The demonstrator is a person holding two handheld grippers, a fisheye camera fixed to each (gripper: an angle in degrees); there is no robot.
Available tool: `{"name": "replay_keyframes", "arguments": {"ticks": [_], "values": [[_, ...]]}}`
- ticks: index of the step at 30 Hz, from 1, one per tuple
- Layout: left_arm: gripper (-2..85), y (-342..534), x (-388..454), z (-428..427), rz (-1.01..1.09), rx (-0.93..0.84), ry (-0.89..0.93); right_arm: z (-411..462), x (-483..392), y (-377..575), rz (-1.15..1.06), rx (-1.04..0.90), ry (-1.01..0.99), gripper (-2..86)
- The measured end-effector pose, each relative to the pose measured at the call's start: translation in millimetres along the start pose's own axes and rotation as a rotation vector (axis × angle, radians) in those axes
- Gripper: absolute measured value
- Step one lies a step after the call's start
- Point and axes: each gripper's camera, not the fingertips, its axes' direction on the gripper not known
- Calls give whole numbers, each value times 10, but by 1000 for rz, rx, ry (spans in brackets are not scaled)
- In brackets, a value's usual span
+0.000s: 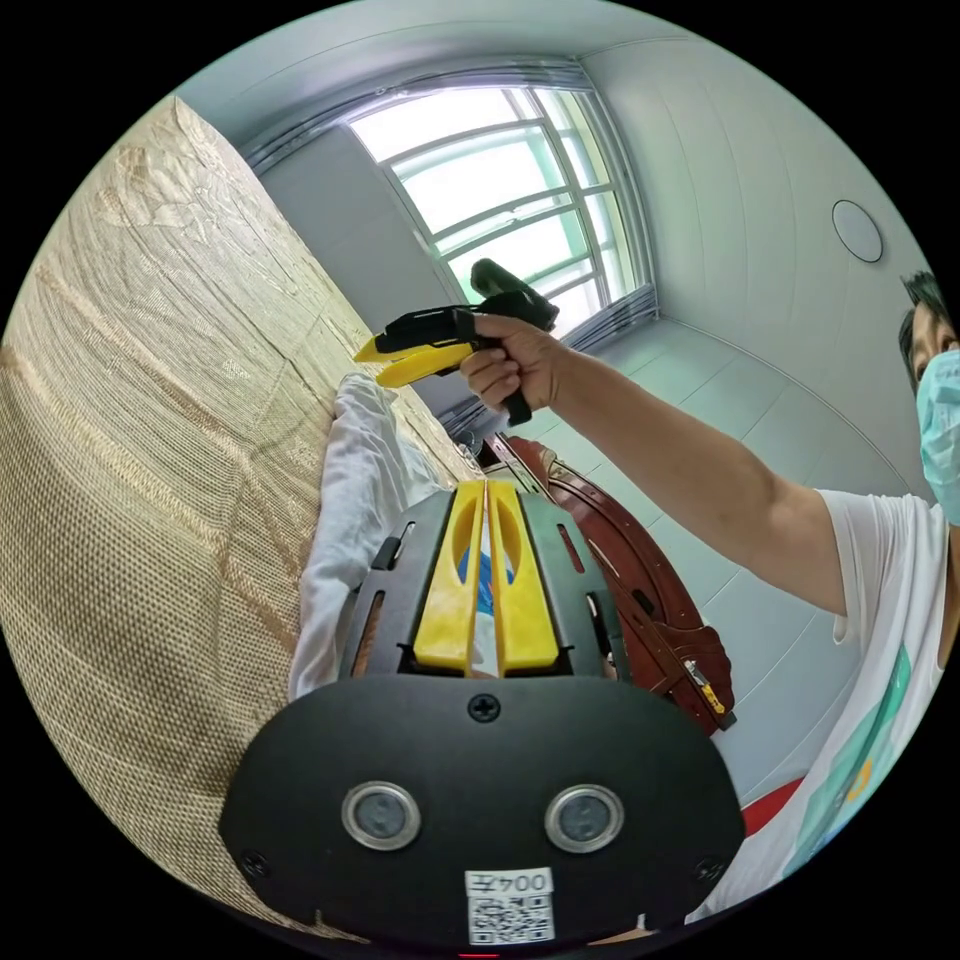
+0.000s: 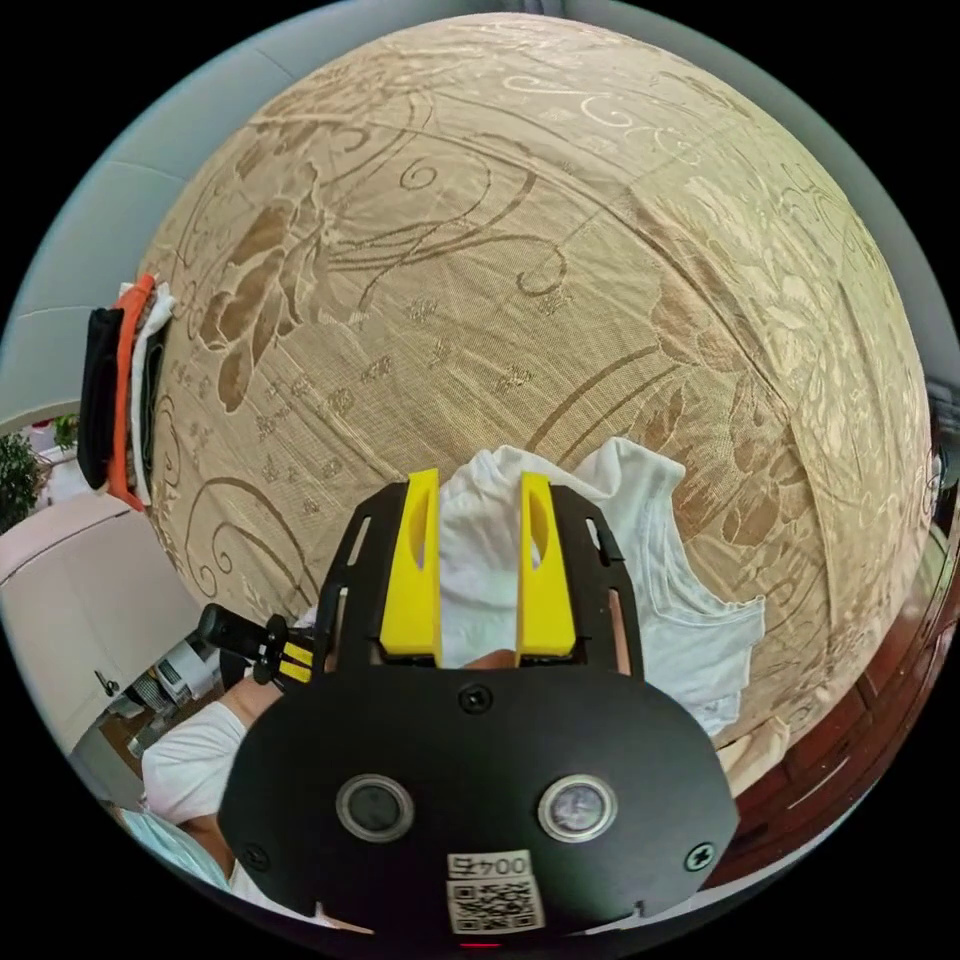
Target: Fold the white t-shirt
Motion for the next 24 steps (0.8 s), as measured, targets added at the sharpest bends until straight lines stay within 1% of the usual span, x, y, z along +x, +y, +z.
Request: {"name": "replay_keyframes", "arguments": {"ticks": [3,4,5,6,8,9,13,15,17,18,20,22,24], "values": [[3,31,-17,25,-5,7,6,91,-114,-170,-34,-95,86,61],[3,37,-23,31,-6,9,8,87,-147,-217,-50,-94,98,34],[3,51,-34,40,-9,15,10,39,-178,-249,-64,-48,100,29],[3,65,-44,53,-11,21,11,14,-187,-263,-64,-24,92,27],[5,80,-60,86,-12,23,9,-37,-217,-311,-77,86,16,30],[6,88,-72,117,-13,20,7,-25,-224,-319,-76,100,9,32],[11,112,-113,219,-15,16,-4,54,-271,-259,-130,130,58,64],[15,127,-151,299,-22,12,-18,-15,-185,-147,-118,170,65,72],[16,139,-178,363,-28,11,-36,-226,56,152,-43,367,54,65],[16,147,-203,408,-34,10,-46,-280,139,252,-13,434,31,62],[15,168,-246,457,-49,25,-67,-370,492,774,78,730,-145,26],[14,191,-271,513,-52,37,-87,-212,649,1062,97,844,-251,5],[13,207,-323,620,-51,33,-83,79,663,1032,75,717,-275,-2]]}}
